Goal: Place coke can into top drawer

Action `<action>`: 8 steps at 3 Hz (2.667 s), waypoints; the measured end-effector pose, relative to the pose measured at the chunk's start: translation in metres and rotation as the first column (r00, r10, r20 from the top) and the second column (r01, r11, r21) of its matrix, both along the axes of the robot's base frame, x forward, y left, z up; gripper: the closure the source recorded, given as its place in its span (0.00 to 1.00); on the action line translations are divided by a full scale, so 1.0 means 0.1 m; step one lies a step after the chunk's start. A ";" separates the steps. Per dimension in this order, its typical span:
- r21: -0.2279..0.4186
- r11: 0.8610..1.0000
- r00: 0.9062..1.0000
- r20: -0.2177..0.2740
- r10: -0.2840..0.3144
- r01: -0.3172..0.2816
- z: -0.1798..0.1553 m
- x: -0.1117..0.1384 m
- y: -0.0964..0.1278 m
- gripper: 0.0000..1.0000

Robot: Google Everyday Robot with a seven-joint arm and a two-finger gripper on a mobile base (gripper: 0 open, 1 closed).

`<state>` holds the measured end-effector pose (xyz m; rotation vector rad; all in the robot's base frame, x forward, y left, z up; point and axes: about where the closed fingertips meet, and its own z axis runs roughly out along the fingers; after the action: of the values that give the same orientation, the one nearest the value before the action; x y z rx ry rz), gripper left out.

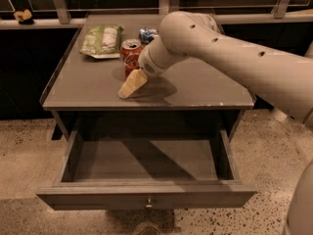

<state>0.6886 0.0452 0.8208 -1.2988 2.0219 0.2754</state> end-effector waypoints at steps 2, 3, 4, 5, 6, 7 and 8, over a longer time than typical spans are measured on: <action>0.000 1.000 1.000 0.000 0.000 0.000 0.03 0.00 0.00 0.19; 0.000 1.000 1.000 0.000 0.000 0.000 0.03 0.00 0.00 0.42; 0.000 1.000 1.000 0.000 0.000 0.000 0.03 0.00 0.00 0.65; 0.000 1.000 1.000 0.000 0.000 0.000 0.03 0.00 0.00 0.88; 0.000 1.000 1.000 0.000 0.001 -0.001 0.03 0.00 0.00 1.00; 0.000 1.000 1.000 0.000 0.001 -0.001 0.08 0.00 0.00 1.00; -0.005 1.000 1.000 -0.001 0.015 -0.015 0.10 -0.03 0.05 1.00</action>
Offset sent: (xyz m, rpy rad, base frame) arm 0.0000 -0.0002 0.0028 -0.0003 -0.0001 0.0002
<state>0.6858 0.0502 0.8311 -1.3175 2.0151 0.2783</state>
